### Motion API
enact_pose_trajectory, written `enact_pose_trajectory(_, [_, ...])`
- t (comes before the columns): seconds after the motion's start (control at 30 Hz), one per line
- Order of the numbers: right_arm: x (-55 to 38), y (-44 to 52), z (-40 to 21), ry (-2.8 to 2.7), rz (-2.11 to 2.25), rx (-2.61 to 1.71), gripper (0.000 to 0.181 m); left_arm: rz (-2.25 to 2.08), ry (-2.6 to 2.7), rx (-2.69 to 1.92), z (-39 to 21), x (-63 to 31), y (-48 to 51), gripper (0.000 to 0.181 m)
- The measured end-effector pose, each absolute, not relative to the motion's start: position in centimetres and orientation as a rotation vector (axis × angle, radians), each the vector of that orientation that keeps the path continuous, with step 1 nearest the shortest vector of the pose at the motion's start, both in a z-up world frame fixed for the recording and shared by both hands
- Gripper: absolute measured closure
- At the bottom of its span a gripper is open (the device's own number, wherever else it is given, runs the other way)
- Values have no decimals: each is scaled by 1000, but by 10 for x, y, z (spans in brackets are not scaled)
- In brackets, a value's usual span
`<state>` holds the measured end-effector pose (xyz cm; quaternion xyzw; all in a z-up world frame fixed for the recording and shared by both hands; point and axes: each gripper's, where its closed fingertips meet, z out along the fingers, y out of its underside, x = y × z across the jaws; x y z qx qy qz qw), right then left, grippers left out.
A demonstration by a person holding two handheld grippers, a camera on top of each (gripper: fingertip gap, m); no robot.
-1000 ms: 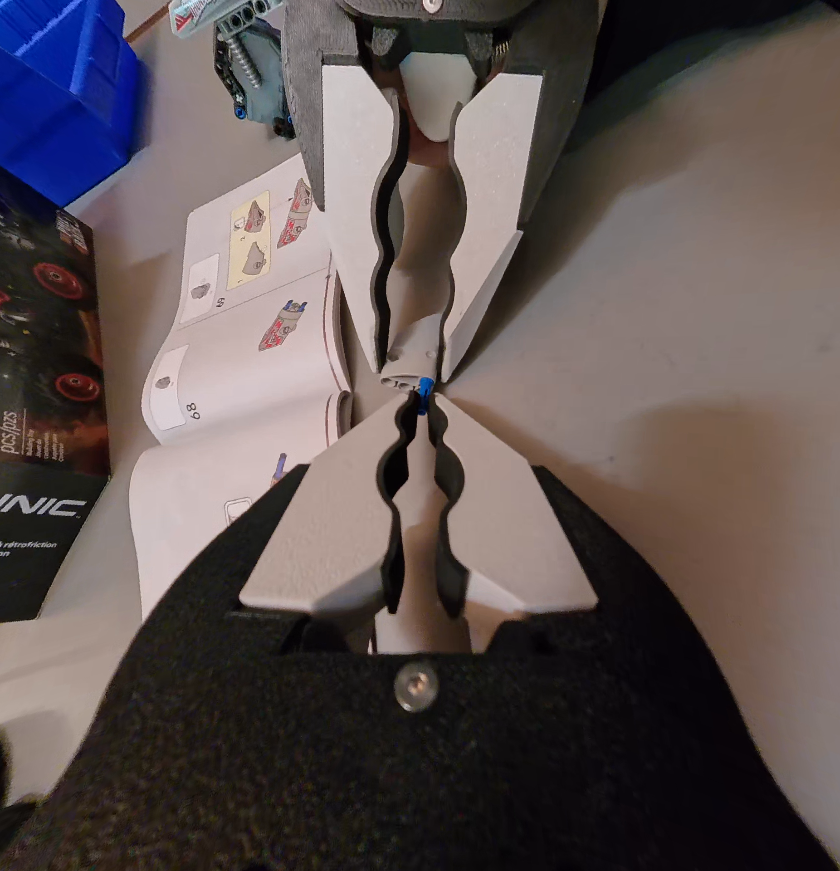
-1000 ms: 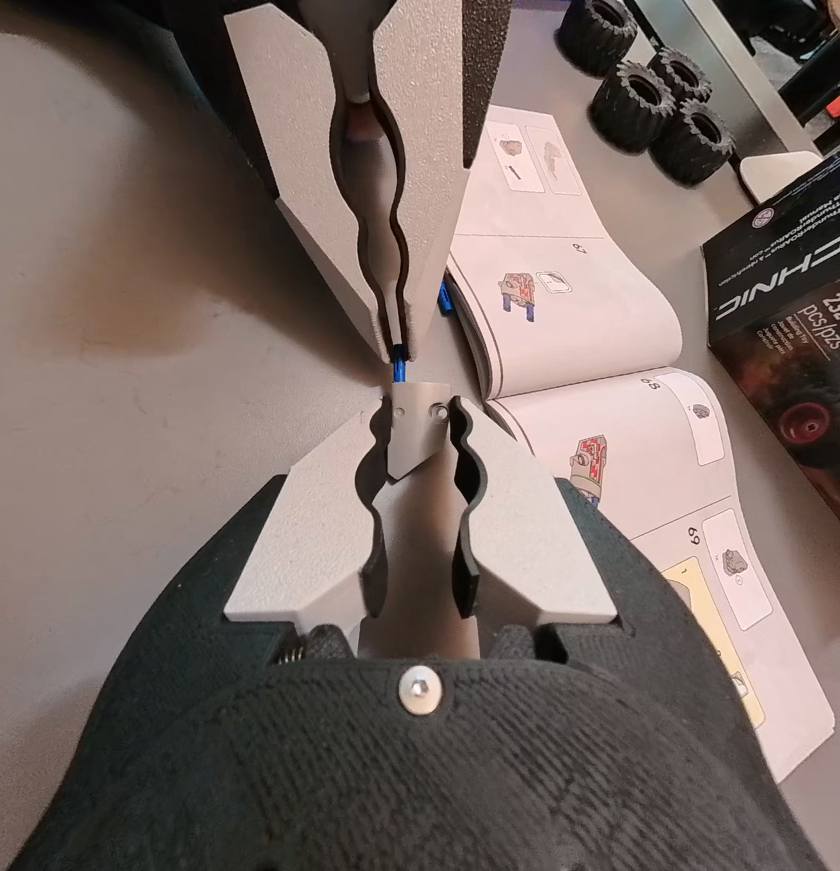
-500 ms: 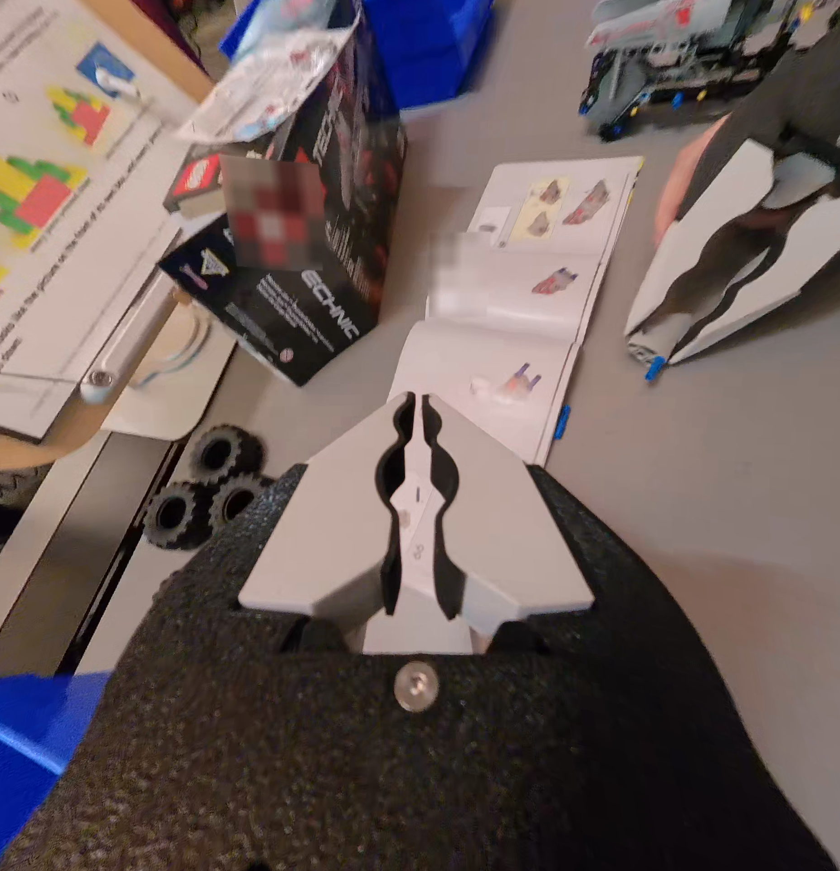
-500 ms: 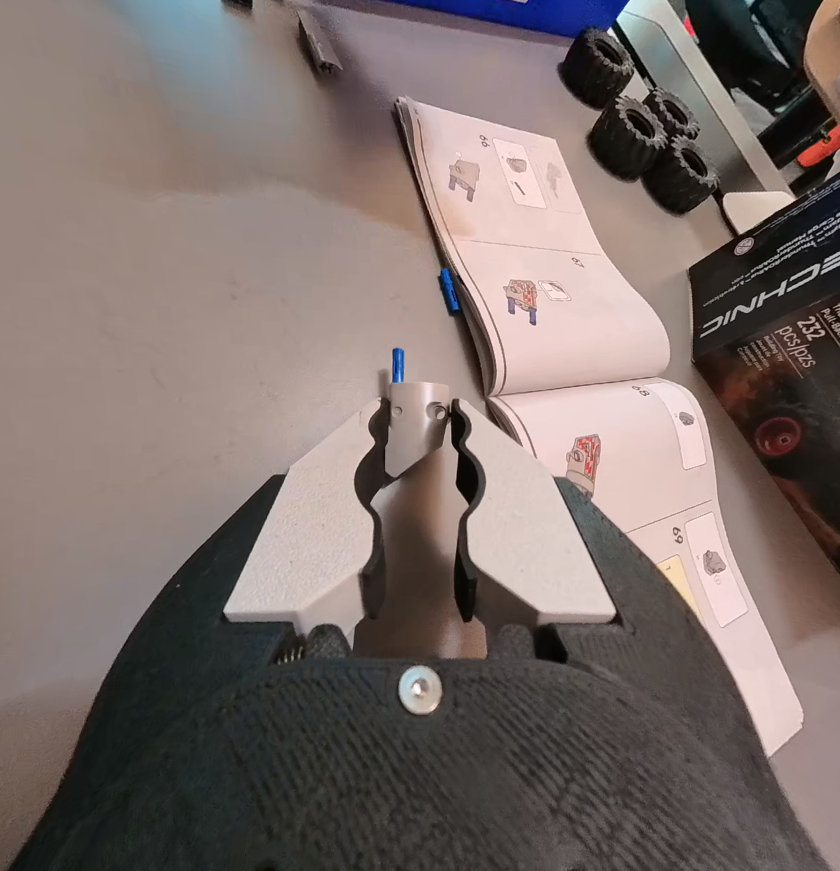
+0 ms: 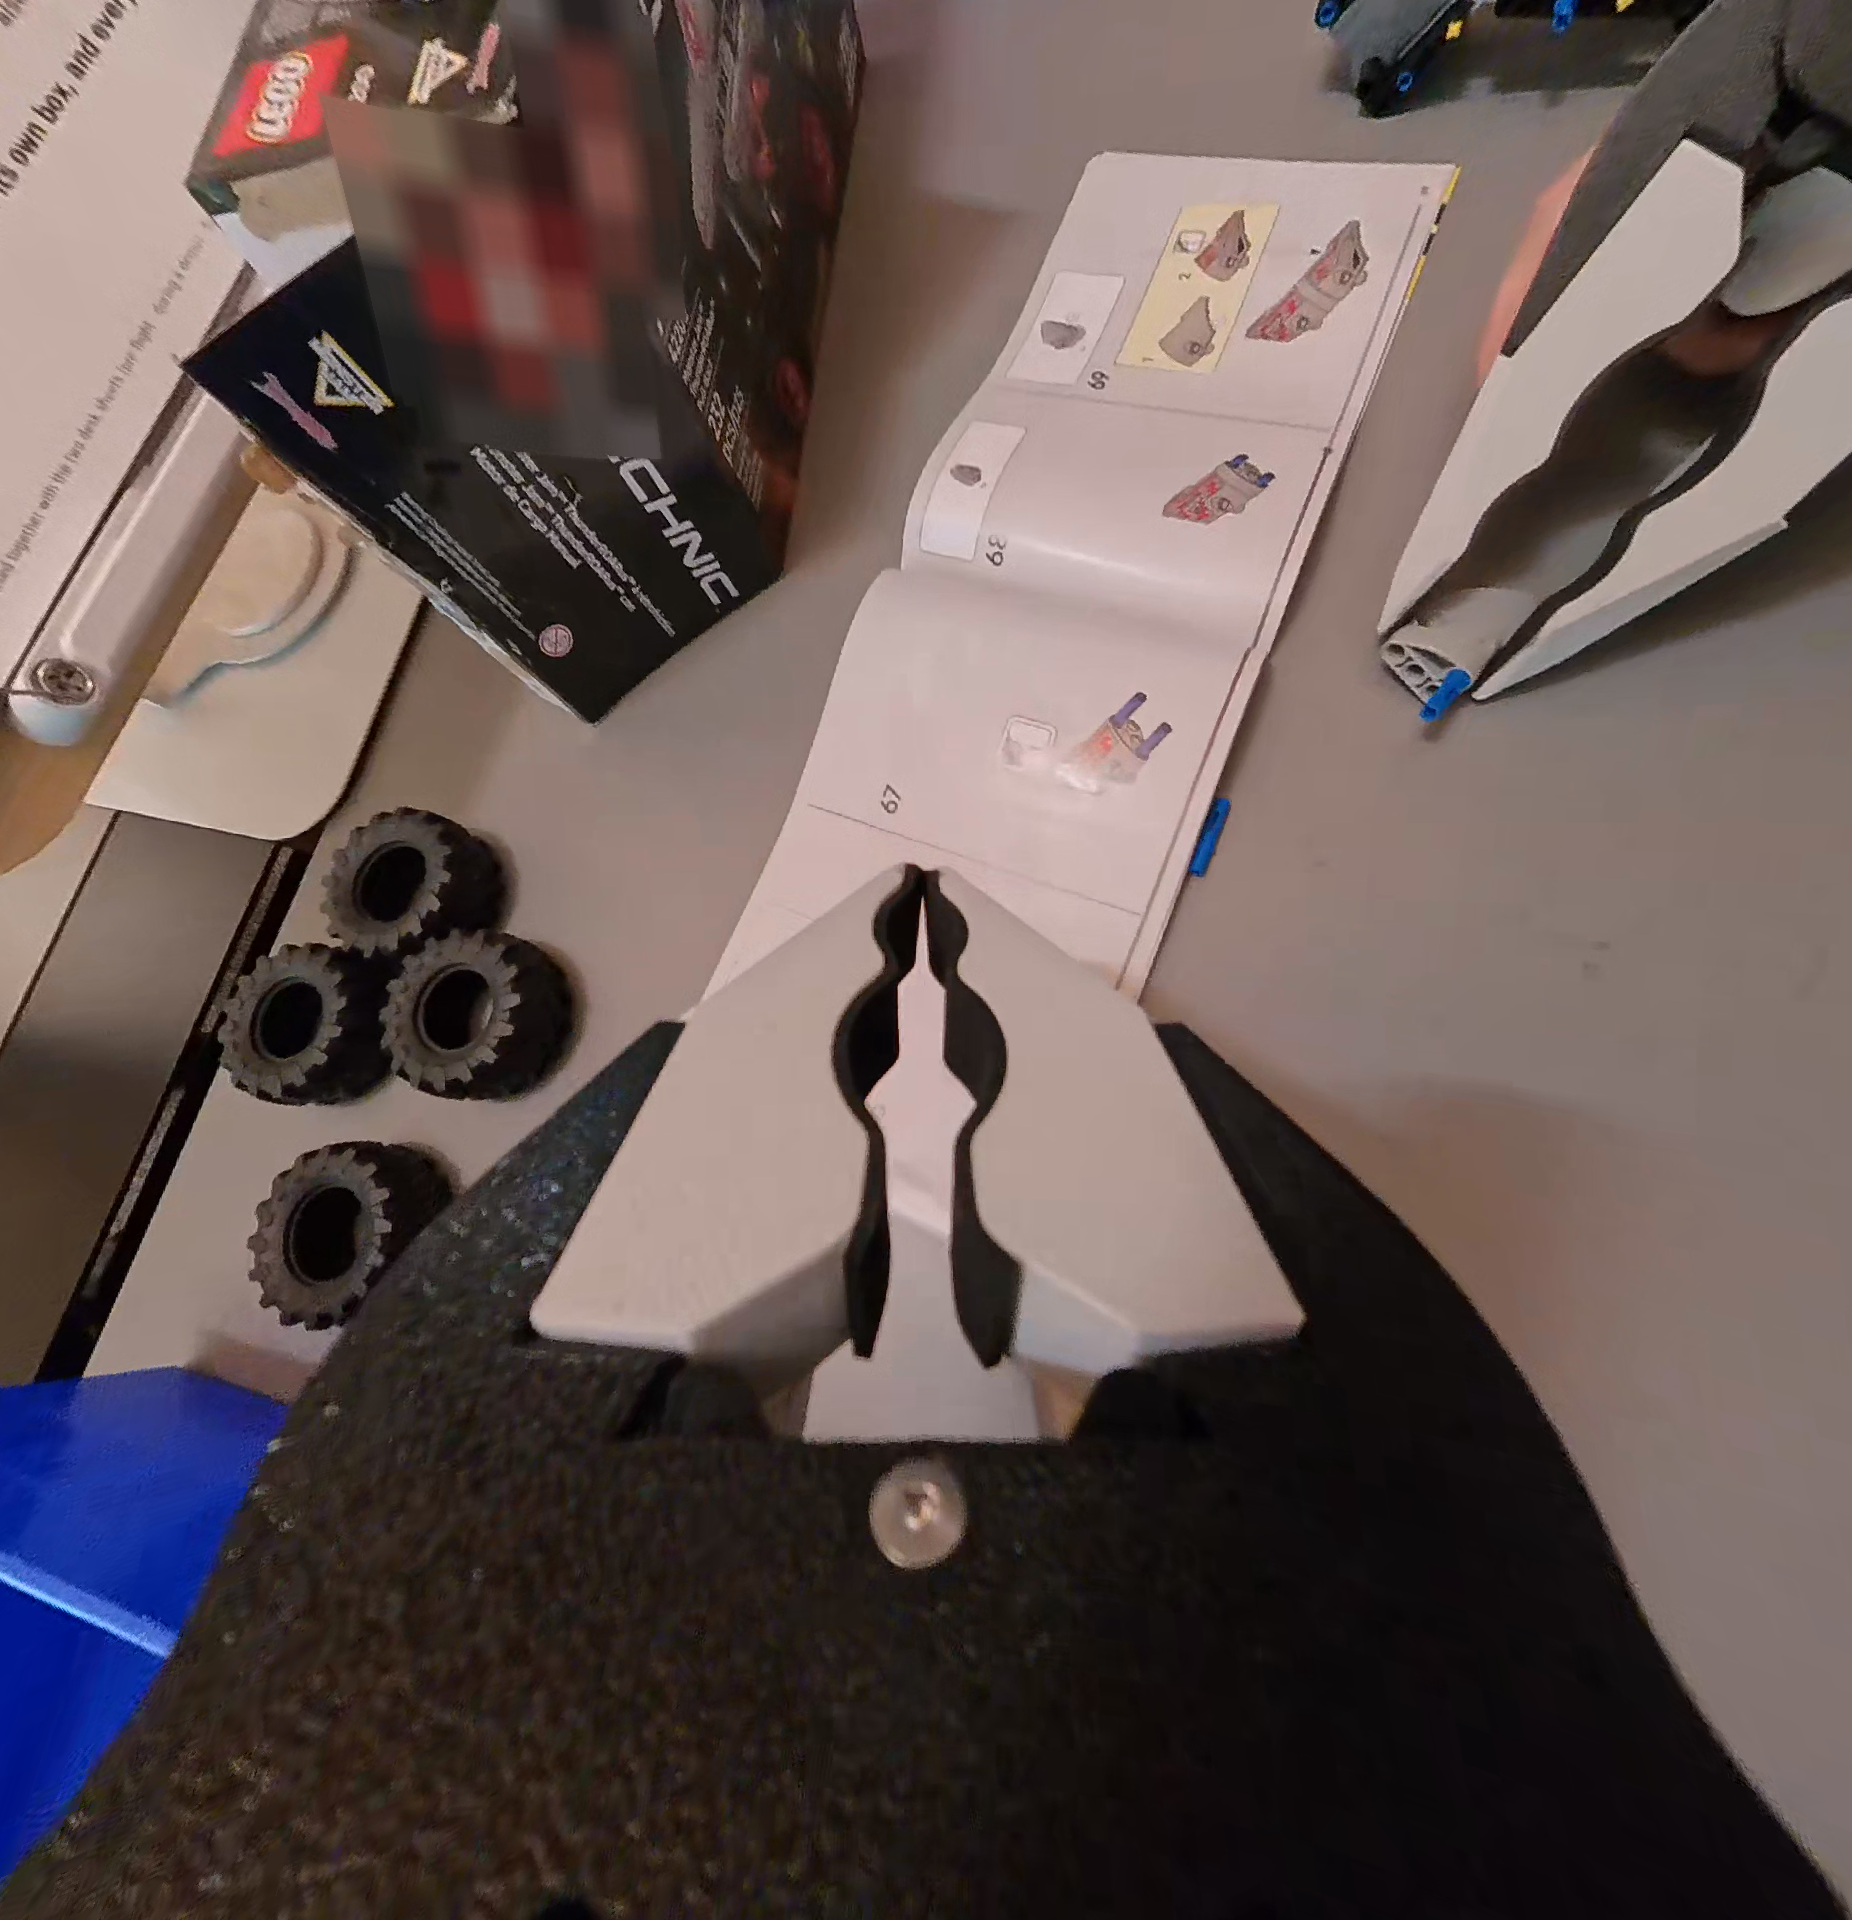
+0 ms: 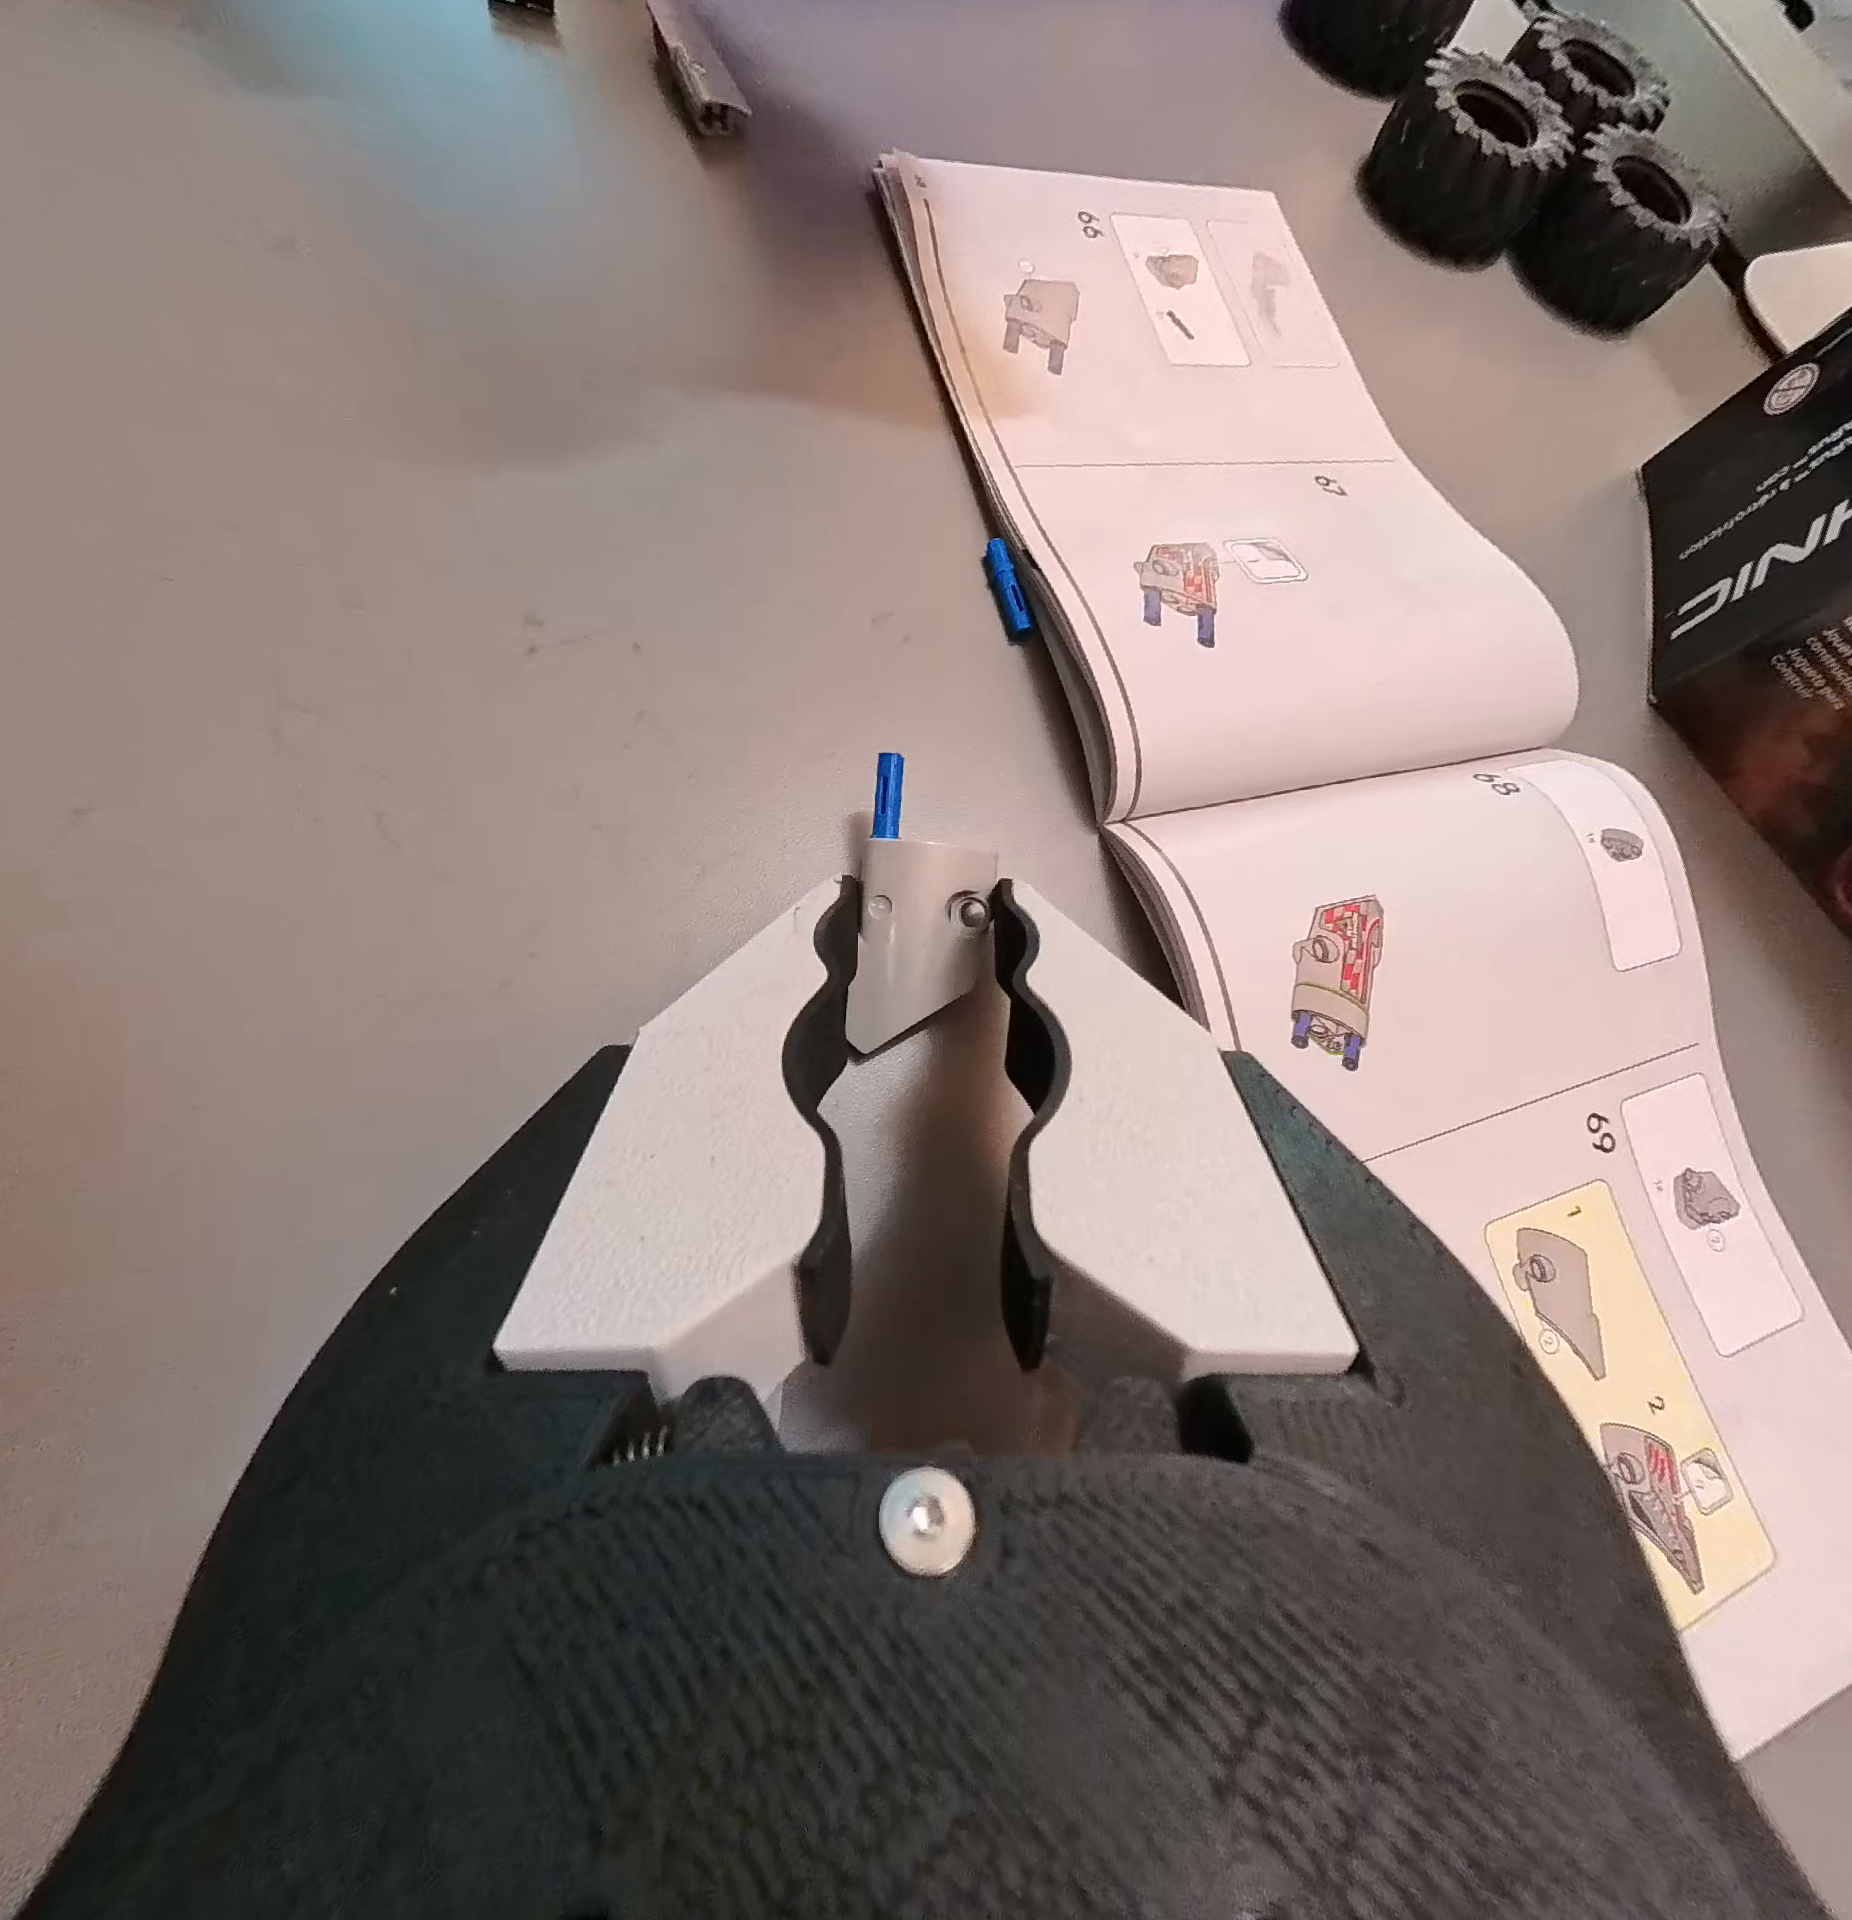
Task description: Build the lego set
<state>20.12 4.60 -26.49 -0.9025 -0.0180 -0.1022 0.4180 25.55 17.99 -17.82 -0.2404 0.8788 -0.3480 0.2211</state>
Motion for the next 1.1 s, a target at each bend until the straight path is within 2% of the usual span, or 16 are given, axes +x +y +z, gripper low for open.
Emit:
enact_pose_trajectory(0.4, [196,47,-263,-136,-288,-2245,158,-787,2649,-695,-202,231,190,181])
enact_pose_trajectory(0.63, [194,48,-256,-300,-446,-2156,157,-817,2837,-697,-228,211,170,181])
enact_pose_trajectory(0.9, [186,52,-194,-303,-516,-1761,158,-823,2874,-651,-235,205,155,181])
enact_pose_trajectory(1.1, [178,49,-171,-260,-426,-1609,158,-889,2849,-640,-228,206,150,181])
